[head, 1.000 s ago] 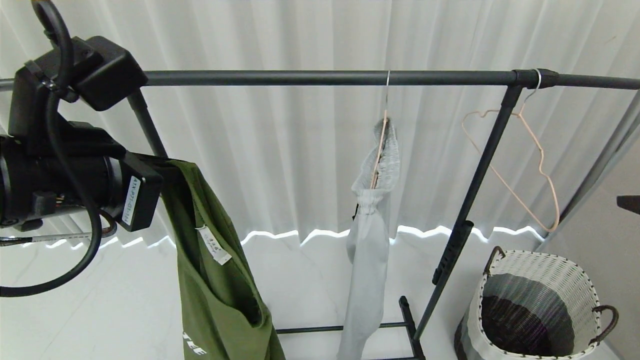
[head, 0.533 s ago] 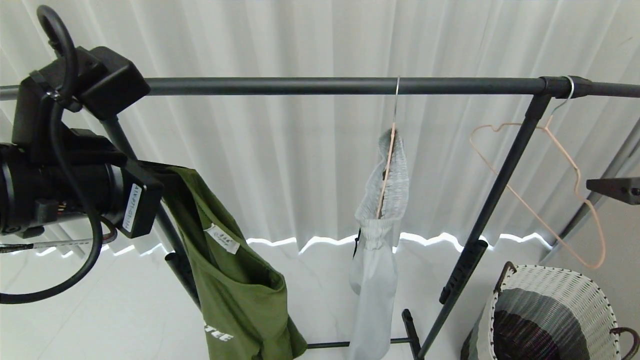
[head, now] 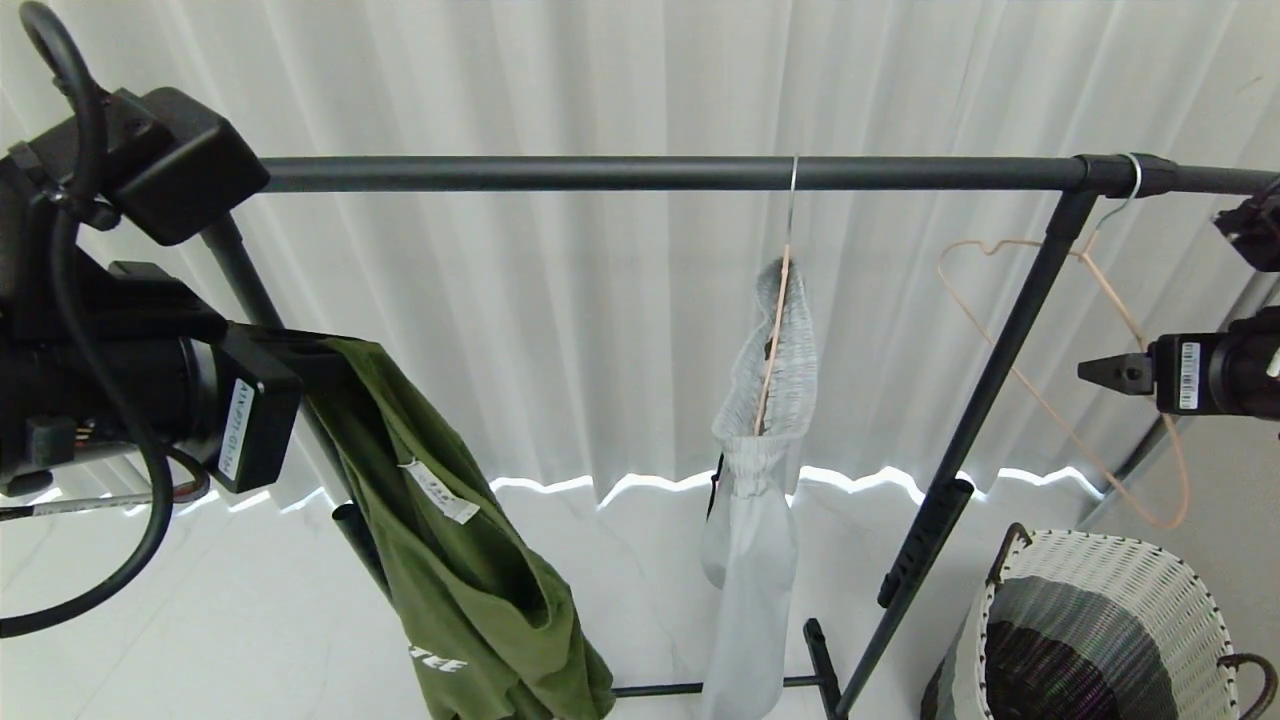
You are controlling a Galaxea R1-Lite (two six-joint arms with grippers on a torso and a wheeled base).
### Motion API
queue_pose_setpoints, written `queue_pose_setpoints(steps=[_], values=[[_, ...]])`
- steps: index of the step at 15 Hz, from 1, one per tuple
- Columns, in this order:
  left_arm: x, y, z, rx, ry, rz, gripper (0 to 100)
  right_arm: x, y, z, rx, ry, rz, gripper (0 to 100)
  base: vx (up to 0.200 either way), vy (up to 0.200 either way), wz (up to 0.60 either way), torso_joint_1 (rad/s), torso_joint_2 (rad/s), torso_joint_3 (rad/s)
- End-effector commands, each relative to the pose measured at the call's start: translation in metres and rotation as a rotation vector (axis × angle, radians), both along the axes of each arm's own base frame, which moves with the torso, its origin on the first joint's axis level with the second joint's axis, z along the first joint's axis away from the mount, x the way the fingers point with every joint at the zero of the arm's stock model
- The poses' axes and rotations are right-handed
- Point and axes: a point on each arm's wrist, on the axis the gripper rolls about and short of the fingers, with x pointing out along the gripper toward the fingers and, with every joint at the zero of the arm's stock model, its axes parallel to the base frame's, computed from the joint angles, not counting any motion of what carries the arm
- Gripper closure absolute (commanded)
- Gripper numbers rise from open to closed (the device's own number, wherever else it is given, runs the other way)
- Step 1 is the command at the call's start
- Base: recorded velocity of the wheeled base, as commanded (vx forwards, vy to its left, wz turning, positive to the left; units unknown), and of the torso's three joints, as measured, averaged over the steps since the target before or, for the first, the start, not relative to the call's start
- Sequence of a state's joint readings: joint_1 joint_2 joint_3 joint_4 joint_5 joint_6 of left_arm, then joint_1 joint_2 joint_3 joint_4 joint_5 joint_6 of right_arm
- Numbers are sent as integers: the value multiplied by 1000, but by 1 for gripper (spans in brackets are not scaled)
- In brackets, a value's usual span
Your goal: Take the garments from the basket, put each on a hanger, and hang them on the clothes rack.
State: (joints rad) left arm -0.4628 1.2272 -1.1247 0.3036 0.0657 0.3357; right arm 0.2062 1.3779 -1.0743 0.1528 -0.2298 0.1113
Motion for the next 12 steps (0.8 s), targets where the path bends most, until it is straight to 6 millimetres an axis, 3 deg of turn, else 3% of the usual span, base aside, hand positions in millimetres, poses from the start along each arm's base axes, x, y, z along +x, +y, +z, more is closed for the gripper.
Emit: queue_pose_setpoints(steps=[1, 12], values=[[-3, 0, 1, -2, -5, -10, 100, 19, 1, -12, -7, 46, -13, 0, 0, 0, 0, 0, 0, 0], [-10, -5, 3, -10, -15, -55, 100, 49, 0, -21, 22, 33, -43, 0, 0, 0, 0, 0, 0, 0]])
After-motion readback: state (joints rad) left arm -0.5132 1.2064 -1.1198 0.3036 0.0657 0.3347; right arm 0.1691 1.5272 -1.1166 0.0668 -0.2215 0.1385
